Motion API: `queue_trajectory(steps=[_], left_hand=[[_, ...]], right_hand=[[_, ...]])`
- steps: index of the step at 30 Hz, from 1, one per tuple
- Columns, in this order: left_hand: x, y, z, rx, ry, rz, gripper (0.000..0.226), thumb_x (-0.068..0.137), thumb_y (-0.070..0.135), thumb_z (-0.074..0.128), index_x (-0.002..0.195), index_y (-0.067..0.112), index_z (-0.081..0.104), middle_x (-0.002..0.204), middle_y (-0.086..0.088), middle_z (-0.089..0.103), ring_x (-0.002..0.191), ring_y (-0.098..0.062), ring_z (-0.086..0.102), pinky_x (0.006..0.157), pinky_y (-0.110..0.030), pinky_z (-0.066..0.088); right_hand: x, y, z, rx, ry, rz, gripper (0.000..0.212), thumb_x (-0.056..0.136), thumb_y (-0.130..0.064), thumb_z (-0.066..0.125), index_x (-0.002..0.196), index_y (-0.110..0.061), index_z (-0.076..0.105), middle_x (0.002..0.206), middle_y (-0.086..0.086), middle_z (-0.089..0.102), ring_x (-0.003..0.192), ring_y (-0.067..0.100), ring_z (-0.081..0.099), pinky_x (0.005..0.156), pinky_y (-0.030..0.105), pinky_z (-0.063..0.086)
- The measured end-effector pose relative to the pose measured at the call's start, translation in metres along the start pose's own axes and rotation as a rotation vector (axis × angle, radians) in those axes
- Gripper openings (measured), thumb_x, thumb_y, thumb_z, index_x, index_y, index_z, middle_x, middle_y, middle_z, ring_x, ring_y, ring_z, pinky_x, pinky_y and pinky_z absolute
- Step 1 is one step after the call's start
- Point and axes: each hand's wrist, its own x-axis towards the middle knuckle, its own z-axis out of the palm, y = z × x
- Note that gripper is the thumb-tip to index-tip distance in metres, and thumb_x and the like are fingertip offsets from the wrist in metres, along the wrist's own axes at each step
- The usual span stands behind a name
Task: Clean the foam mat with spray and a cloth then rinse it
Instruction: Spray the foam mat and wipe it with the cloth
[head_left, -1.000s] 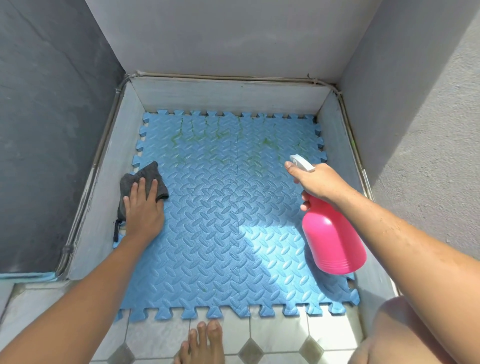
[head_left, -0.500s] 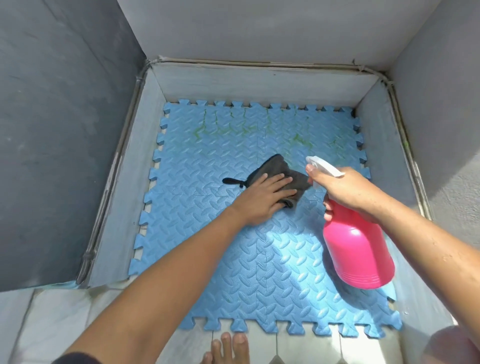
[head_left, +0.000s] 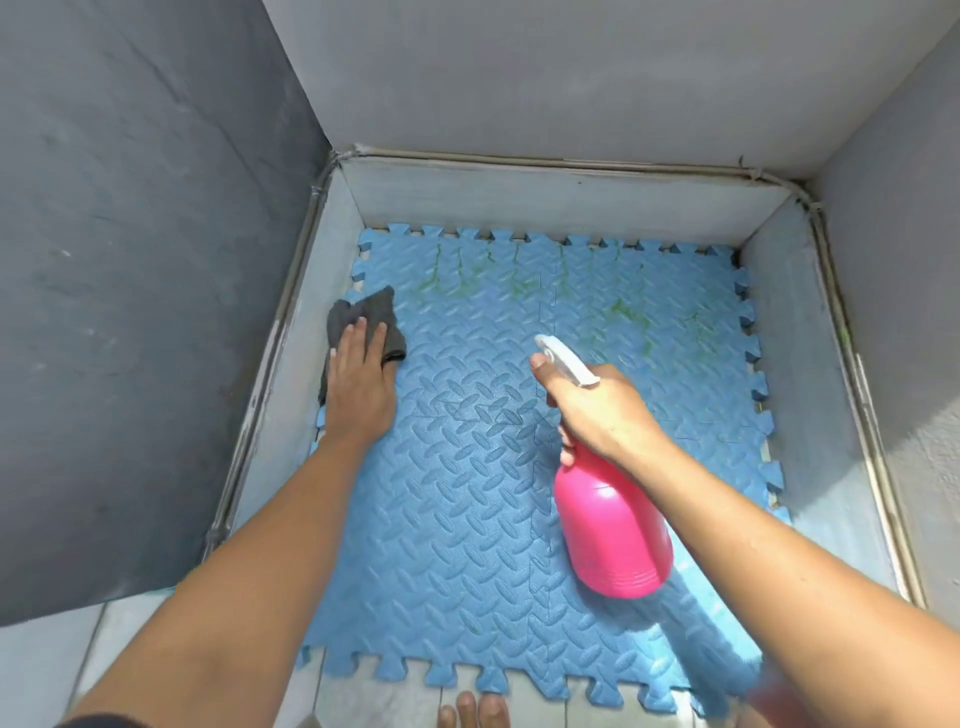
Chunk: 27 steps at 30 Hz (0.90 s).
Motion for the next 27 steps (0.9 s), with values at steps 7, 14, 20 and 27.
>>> queue_trajectory(steps=[7,14,20,27], left_hand=[[-0.002,0.003,-0.003,0.023,0.005,-0.012,0.055,0.105,0.026,0.044,0.157,0.014,0.032,0.167,-0.010,0.022,0.155,-0.028,0.015,0.125,-0.051,0.014],[0.011,0.018,0.001,0.014,0.033,-0.138,0.055,0.104,0.027,0.042,0.157,0.015,0.032,0.166,-0.010,0.022,0.155,-0.028,0.015,0.125,-0.054,0.012],[0.098,0.071,0.009,0.024,-0.060,-0.177,0.058,0.106,0.033,0.036,0.160,0.019,0.024,0.169,-0.009,0.010,0.156,-0.031,0.003,0.124,-0.056,0.001],[0.111,0.194,0.048,0.181,-0.357,0.482,0.061,0.106,0.040,0.036,0.162,0.025,0.017,0.170,-0.005,0.004,0.157,-0.027,0.001,0.125,-0.055,0.006]], right_hand=[[0.002,-0.003,0.012,0.026,-0.054,0.022,0.066,0.097,-0.063,0.053,0.091,0.003,0.058,0.048,0.013,0.062,0.044,0.034,0.068,0.058,0.039,0.061],[0.034,-0.014,0.020,0.112,-0.185,0.076,0.056,0.097,-0.061,0.058,0.103,-0.006,0.063,0.050,0.012,0.054,0.041,0.028,0.060,0.045,0.027,0.048],[0.042,0.009,0.001,0.277,-0.177,0.047,0.051,0.097,-0.063,0.054,0.102,-0.013,0.065,0.045,0.012,0.055,0.043,0.033,0.064,0.058,0.036,0.051],[0.024,0.039,-0.026,0.517,-0.082,0.141,0.040,0.101,-0.049,0.056,0.099,-0.011,0.069,0.040,0.012,0.047,0.039,0.029,0.053,0.060,0.044,0.051]])
